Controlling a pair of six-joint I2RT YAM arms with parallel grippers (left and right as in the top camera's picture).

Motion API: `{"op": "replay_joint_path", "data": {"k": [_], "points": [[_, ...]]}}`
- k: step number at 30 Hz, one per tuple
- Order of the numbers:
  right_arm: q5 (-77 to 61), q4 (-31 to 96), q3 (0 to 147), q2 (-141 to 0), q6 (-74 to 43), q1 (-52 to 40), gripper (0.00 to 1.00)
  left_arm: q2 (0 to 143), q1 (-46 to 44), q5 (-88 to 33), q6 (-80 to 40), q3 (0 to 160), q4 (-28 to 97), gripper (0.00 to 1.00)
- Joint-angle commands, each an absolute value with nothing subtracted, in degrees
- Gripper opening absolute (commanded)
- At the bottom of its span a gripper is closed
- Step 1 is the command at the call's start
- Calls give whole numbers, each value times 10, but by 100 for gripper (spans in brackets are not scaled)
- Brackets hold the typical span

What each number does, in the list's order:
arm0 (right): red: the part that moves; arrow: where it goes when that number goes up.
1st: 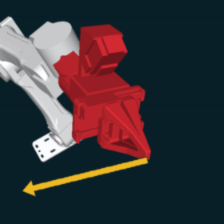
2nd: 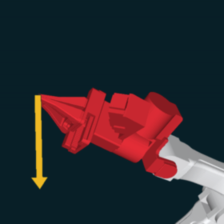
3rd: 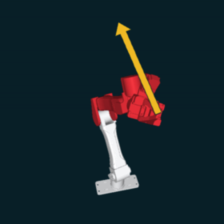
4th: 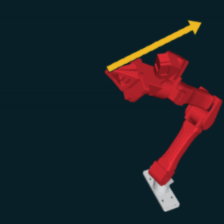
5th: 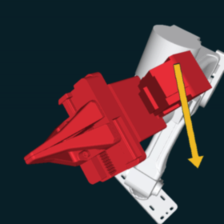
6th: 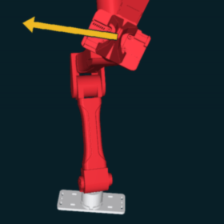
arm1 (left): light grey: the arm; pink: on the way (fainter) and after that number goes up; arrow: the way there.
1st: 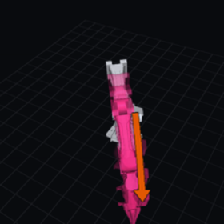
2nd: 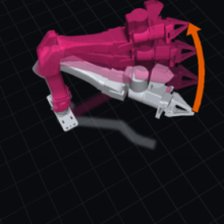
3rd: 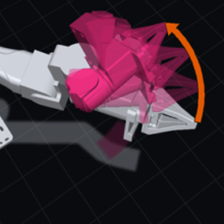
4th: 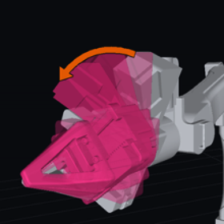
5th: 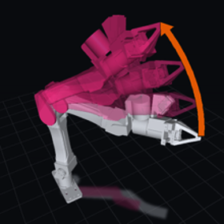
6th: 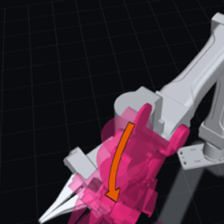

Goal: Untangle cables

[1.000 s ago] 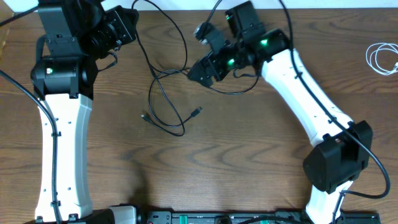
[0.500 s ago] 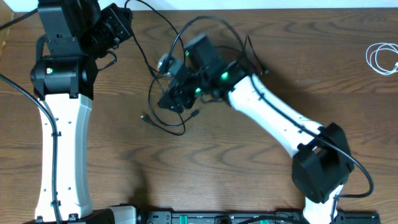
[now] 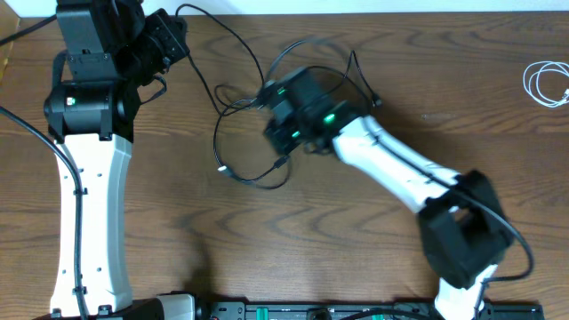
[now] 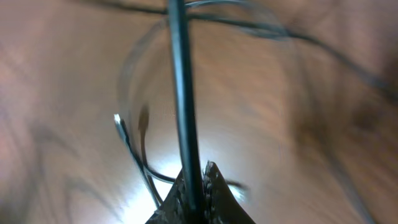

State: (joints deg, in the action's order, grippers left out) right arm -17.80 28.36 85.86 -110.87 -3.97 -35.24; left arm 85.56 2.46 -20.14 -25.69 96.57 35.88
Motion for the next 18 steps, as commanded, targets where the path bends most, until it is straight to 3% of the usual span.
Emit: {"op": "replay_joint_path", "data": {"k": [1,10,18], "points": [[-143,312,883,-1020,-66,-273,1,857,28,-152,-251,977,360,8],[-92,452,883,-941,-107,-55,1,854,68,-136,-213,978,343,7],[-33,507,883,-1011,-133,6,1,785,104,-162,-210,978,211,7]]}}
